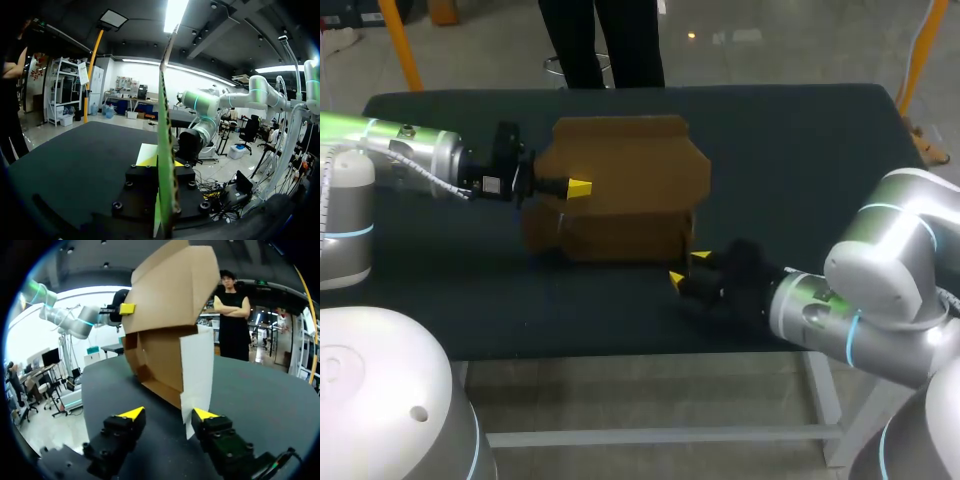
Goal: Assemble the packaging by folding the flat box into shape, placing the metal phone stand inside, and closing the box properly
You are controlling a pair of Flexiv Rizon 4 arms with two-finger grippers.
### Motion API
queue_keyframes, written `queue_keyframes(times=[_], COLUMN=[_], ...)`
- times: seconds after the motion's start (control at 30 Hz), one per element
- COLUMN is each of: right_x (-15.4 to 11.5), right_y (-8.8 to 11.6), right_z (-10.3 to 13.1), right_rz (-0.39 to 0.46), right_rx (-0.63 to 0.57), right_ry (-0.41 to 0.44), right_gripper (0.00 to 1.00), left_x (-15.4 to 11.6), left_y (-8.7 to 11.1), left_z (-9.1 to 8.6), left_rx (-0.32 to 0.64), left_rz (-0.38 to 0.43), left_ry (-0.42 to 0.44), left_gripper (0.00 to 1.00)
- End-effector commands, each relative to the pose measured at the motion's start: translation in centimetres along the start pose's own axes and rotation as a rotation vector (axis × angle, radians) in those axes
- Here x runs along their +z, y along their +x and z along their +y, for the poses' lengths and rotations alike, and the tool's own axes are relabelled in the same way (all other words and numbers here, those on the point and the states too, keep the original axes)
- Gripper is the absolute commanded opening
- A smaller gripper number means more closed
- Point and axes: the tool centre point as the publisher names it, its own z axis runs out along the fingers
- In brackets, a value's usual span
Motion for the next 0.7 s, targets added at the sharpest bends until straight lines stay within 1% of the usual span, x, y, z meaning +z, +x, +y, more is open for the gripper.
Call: queue_keyframes(times=[0.03,0.43,0.53,0.7], right_x=[1.3,2.5,2.2,0.9], right_y=[0.7,2.5,2.8,2.9], right_z=[0.4,1.3,1.4,1.2], right_rz=[-0.009,0.023,0.023,0.005], right_rx=[-0.006,-0.026,-0.032,-0.04], right_ry=[0.012,0.014,0.012,0.009], right_gripper=[0.64,0.65,0.65,0.65], left_x=[0.1,0.1,0.1,0.1], left_y=[0.0,0.0,0.0,0.0], left_z=[0.2,0.2,0.2,0.2], left_rx=[0.0,0.0,0.0,0.0], left_rz=[0.0,0.0,0.0,0.0], left_ry=[0.0,0.0,0.0,0.0], left_gripper=[0.0,0.0,0.0,0.0])
